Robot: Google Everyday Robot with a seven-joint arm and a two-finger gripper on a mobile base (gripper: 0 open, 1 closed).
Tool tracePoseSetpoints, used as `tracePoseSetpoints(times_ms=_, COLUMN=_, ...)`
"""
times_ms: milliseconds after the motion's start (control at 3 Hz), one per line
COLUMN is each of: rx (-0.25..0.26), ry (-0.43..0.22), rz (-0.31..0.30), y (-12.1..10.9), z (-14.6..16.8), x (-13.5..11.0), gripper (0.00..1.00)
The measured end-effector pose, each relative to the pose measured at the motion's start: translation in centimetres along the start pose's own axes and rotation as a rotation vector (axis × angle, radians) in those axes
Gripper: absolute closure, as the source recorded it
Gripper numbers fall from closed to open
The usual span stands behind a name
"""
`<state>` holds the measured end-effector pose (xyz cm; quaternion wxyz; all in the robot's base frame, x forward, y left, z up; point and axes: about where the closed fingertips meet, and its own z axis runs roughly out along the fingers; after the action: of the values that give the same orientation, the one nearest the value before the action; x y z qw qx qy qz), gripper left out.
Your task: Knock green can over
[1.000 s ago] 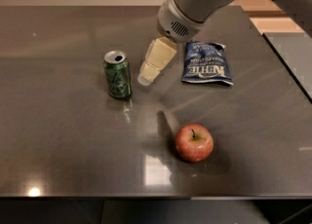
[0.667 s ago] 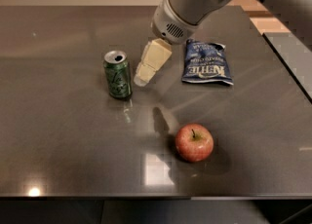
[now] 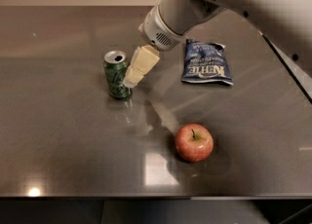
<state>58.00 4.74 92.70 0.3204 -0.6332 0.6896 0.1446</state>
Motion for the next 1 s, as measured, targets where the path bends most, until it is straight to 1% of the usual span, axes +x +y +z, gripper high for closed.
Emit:
tracePoseSetpoints(times_ms=333, rx=-0.012, ry=-0.039, rz=-0.004, y=-0.6, z=1.9, x=-0.4, gripper=0.00)
tracePoseSetpoints(times_ms=667, rx=-0.045, ry=-0.050, rz=0.007, y=-1.1, z=3.7, x=-0.2, gripper=0.00)
tracePoseSetpoints(times_ms=1000, rx=-0.082, ry=-0.062, rz=0.008, y=-0.9, z=4.8, x=-0.1, gripper=0.03)
